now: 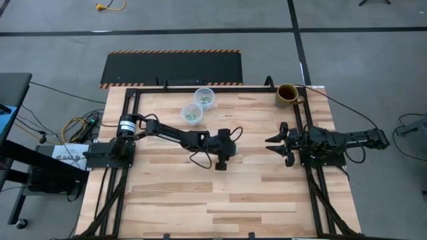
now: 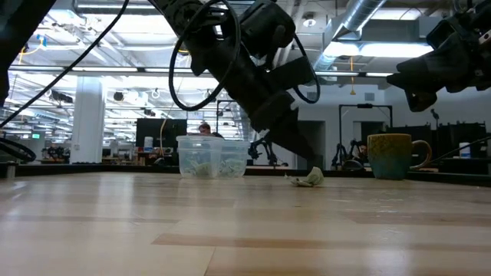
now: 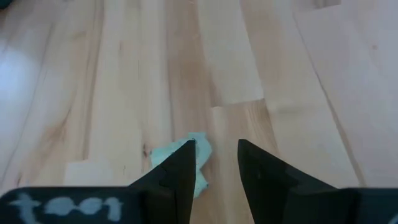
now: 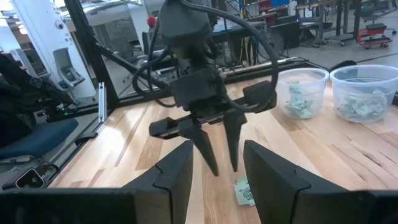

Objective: Pick and place items into bin
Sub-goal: Put the right stevia packet into the bottom bin

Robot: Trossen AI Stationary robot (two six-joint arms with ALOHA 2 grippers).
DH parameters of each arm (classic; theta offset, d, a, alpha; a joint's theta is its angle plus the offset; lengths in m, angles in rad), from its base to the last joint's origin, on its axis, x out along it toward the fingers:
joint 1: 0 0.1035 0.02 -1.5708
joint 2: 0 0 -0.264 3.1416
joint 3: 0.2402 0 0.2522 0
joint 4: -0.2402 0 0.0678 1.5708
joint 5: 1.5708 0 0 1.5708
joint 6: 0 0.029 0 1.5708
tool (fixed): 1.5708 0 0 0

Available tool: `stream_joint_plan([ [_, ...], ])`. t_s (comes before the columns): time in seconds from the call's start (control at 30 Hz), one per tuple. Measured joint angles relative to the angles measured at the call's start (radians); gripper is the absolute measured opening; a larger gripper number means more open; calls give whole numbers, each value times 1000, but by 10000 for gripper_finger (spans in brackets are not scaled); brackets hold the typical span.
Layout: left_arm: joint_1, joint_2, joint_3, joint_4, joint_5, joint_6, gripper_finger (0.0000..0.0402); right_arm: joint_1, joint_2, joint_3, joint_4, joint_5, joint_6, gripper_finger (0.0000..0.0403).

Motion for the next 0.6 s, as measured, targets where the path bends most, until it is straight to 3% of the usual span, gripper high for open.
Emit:
stream_joint_plan([
  [0.6, -10, 70, 4, 42, -32, 7, 110, 0, 2, 0, 0, 0, 0, 136],
])
